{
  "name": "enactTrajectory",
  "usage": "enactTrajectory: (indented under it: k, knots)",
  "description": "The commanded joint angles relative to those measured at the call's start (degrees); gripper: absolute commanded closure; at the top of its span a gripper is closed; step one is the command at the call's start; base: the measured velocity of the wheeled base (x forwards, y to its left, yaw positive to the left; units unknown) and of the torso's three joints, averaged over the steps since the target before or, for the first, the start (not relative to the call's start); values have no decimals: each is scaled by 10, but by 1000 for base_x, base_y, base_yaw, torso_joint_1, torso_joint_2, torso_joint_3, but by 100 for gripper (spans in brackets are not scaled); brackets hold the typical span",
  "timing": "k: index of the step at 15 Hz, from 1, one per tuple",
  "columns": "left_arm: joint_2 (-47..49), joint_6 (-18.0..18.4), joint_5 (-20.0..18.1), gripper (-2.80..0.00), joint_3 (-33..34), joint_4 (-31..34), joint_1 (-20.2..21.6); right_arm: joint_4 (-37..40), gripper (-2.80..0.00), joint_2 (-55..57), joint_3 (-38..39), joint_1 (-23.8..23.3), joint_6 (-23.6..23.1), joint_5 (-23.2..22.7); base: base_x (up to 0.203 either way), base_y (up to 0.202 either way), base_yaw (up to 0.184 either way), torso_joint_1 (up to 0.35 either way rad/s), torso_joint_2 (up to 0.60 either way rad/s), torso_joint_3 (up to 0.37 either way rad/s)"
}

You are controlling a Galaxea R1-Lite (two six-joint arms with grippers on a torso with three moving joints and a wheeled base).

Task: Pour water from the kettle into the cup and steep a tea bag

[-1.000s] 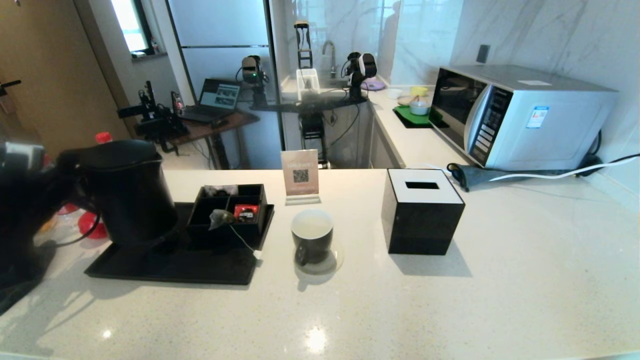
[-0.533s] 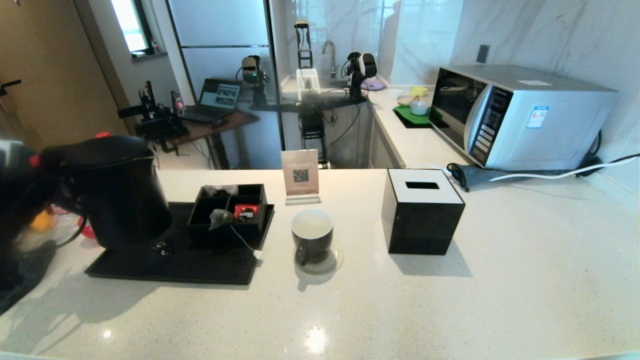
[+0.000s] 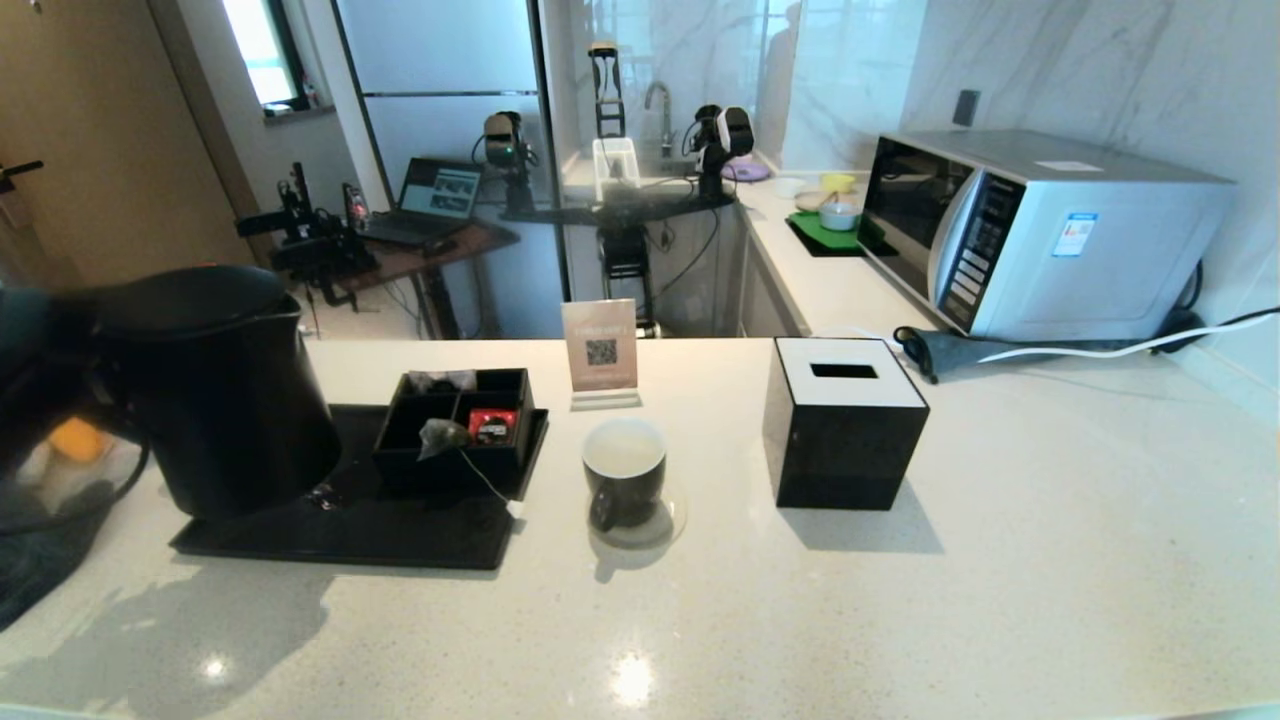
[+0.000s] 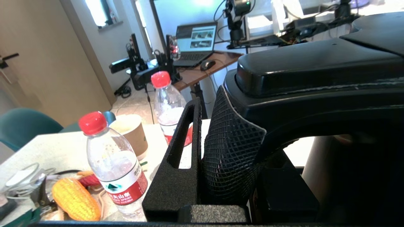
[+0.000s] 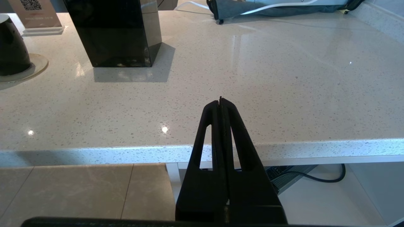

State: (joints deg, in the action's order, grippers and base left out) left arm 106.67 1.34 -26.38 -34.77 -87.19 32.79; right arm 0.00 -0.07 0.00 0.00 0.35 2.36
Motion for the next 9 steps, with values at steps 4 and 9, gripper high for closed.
enactTrajectory:
  k: [4,9]
  knots:
    - [-87,-1,-4,0,70,-28,-9,0,0,1,0,0,0,0,0,0,0,0,0,0]
    - [-143,-1,-4,0,117,-28,-55,0,0,1,0,0,0,0,0,0,0,0,0,0]
